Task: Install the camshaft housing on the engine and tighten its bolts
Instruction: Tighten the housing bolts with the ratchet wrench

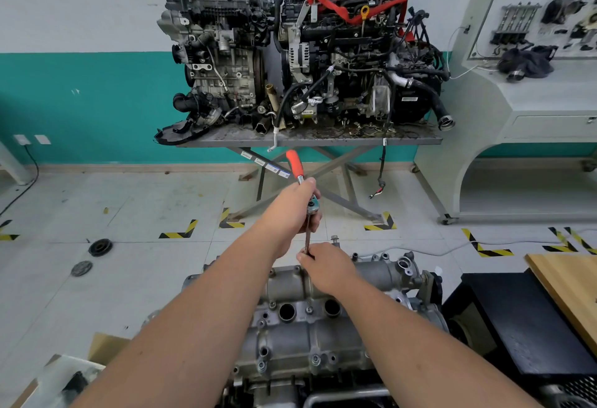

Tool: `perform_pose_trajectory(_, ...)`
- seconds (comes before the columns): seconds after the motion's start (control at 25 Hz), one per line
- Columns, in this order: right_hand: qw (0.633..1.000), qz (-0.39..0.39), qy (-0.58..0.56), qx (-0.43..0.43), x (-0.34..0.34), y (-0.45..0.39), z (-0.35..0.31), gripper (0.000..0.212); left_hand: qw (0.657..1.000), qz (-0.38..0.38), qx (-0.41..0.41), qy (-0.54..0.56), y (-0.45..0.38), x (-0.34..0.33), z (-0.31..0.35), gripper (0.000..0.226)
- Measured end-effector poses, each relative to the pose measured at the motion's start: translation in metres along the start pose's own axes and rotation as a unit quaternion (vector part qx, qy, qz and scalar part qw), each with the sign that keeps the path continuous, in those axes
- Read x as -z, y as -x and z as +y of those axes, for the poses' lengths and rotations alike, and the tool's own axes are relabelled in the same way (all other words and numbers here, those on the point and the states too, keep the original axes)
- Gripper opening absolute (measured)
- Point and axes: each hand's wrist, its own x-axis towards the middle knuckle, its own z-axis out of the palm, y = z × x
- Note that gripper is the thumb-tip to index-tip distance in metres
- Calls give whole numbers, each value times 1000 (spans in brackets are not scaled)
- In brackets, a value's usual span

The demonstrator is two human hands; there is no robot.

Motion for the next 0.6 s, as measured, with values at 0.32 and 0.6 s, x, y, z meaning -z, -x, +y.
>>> perform_pose_trajectory(0.32, 1000, -9, 7, 1, 0, -2, 3, 35, 895, -73, -71, -435, 2, 1, 37, 22)
perform_pose_trajectory(0.6, 998, -11, 10, 60, -1, -1, 2, 23, 749, 59, -382, -538, 12, 10, -15, 40)
